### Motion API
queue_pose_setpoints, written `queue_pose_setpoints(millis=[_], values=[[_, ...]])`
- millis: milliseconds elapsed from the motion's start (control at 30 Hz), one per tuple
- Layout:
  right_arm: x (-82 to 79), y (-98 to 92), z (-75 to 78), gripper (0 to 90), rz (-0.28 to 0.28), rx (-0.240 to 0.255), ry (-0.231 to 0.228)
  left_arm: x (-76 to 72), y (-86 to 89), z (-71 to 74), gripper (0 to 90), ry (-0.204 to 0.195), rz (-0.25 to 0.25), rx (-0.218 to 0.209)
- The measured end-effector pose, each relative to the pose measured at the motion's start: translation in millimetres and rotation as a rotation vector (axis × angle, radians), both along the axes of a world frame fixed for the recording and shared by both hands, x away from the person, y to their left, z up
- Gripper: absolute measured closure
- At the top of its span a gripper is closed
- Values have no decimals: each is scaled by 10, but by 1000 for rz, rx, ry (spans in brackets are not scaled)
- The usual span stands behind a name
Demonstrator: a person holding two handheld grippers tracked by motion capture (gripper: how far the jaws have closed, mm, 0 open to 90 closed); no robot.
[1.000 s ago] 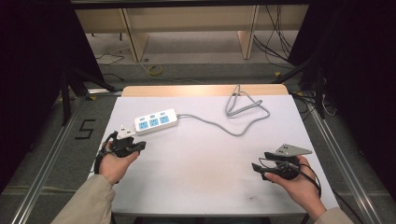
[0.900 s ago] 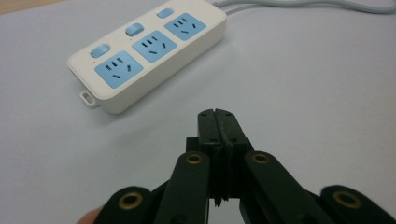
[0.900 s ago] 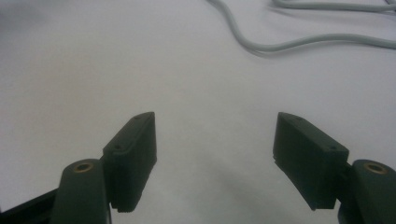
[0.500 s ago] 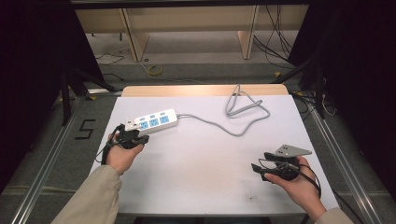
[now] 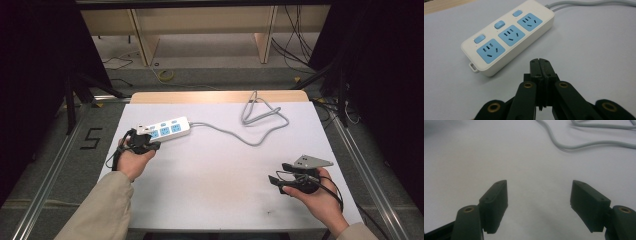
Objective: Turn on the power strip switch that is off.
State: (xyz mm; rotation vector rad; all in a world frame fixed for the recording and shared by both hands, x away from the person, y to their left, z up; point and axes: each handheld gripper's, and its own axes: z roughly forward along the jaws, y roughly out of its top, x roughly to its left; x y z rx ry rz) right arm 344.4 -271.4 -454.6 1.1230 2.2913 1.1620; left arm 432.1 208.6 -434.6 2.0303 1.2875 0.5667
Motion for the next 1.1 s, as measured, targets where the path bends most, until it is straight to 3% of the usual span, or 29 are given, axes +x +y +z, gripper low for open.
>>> queue_pose_setpoints(millis=[1100], values=[[-9,0,1,308,6,-8,2,278,-10,-57,898,20,37,21]])
